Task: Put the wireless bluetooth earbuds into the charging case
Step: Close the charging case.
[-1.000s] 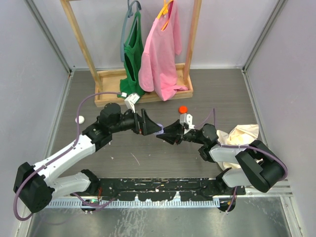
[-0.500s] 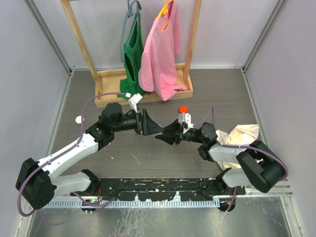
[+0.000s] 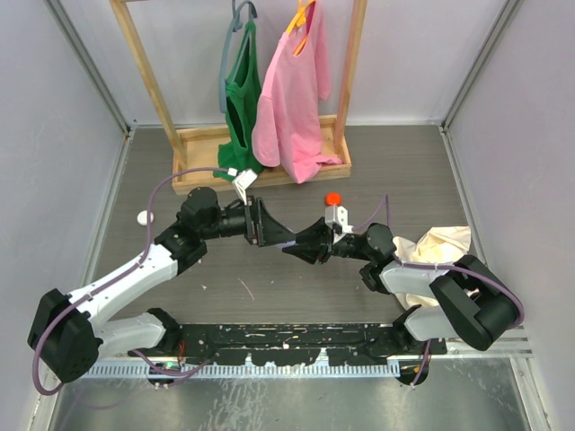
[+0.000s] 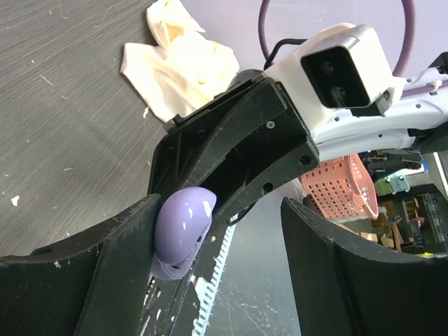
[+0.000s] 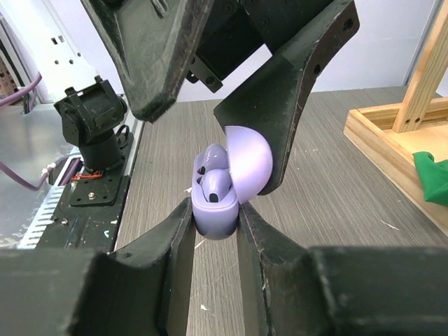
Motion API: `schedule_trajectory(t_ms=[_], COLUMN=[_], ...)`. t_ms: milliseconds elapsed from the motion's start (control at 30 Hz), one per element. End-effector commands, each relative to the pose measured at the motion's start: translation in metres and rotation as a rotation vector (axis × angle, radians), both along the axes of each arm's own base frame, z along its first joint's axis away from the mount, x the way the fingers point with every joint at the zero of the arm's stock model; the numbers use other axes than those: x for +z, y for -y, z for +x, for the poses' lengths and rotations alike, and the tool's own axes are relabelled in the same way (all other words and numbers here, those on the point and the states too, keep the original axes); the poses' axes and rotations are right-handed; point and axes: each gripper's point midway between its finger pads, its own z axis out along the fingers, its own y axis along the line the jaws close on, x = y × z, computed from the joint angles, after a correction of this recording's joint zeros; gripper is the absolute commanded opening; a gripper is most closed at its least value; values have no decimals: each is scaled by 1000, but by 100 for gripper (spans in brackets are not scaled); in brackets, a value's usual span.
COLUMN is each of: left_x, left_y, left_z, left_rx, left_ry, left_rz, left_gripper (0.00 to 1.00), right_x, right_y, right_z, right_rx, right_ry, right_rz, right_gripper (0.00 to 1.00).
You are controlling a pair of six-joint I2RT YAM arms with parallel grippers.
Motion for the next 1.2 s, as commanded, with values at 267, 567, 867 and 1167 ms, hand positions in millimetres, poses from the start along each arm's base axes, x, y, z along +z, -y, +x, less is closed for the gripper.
schedule_trajectory(t_ms=[267,567,867,1167], left_x=[38,11,-14,-22], left_y=[-7,-42,-123,-182], left_z=[-16,8,42,51], left_rx=[-51,145,472,651], left_ry=[156,179,202,181], left_rz=[-84,166,591,806], left_gripper=[70,75,85,97], right_x=[0,-21,-51,-87], right_y=[-2,6,29,79], right_z=[-3,23,69,116], right_rx=[20,-118,-343,-630], right_ry=[17,-116,-356,-641], right_rz=[-17,-102,-189,-226], right_gripper=[1,1,1,1])
